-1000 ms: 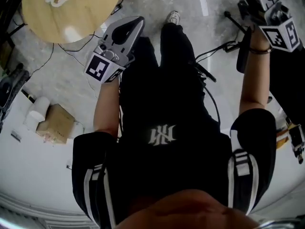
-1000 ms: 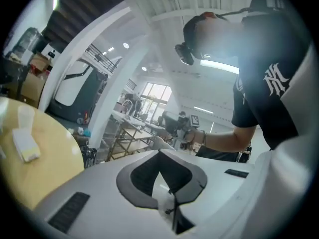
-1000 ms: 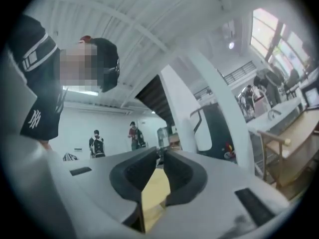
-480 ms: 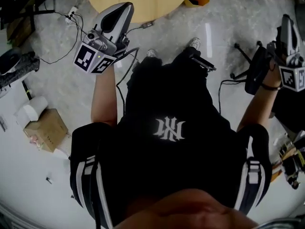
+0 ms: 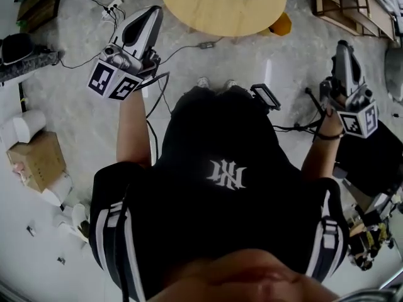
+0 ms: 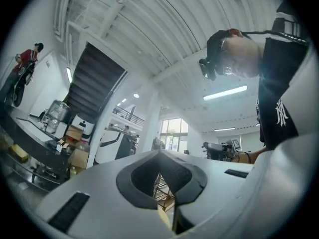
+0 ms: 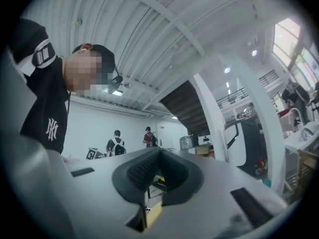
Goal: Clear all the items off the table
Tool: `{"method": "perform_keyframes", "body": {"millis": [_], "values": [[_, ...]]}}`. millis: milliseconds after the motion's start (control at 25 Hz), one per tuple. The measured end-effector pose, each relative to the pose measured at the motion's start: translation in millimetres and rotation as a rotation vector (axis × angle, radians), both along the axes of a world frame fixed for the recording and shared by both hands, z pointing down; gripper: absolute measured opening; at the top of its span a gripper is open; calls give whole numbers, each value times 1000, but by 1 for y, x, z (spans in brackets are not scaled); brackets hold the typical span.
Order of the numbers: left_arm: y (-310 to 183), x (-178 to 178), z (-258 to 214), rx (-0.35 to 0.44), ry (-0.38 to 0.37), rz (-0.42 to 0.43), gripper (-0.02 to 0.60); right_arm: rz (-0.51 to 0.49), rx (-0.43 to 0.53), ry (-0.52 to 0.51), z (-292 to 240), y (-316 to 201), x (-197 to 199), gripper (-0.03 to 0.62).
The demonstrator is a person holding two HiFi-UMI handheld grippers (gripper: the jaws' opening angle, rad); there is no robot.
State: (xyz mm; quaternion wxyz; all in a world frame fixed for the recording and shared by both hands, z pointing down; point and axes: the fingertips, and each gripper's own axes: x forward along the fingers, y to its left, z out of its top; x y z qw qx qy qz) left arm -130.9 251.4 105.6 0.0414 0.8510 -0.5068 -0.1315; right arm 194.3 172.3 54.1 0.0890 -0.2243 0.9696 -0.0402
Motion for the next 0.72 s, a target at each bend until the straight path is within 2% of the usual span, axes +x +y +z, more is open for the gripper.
{"method": "perform_keyframes", "body": {"millis": [120, 320, 400, 560, 640, 720], "values": [[4, -6, 13, -38, 29, -19, 12, -64, -9, -32, -1, -2, -28, 5], [4, 5, 32, -97, 36, 18, 13, -102, -47, -82, 15, 3, -54, 5], [1, 10, 35, -107, 25, 31, 12, -115, -61, -59, 27, 6, -65, 5], [-3, 17, 33, -104, 2, 49, 12, -122, -28, 43, 42, 11, -83, 6], [-5, 18, 35, -110, -15, 58, 12, -114, -24, 61, 45, 8, -88, 6], [-5, 16, 38, -119, -28, 56, 12, -103, -35, 67, 51, 4, -91, 37]]}}
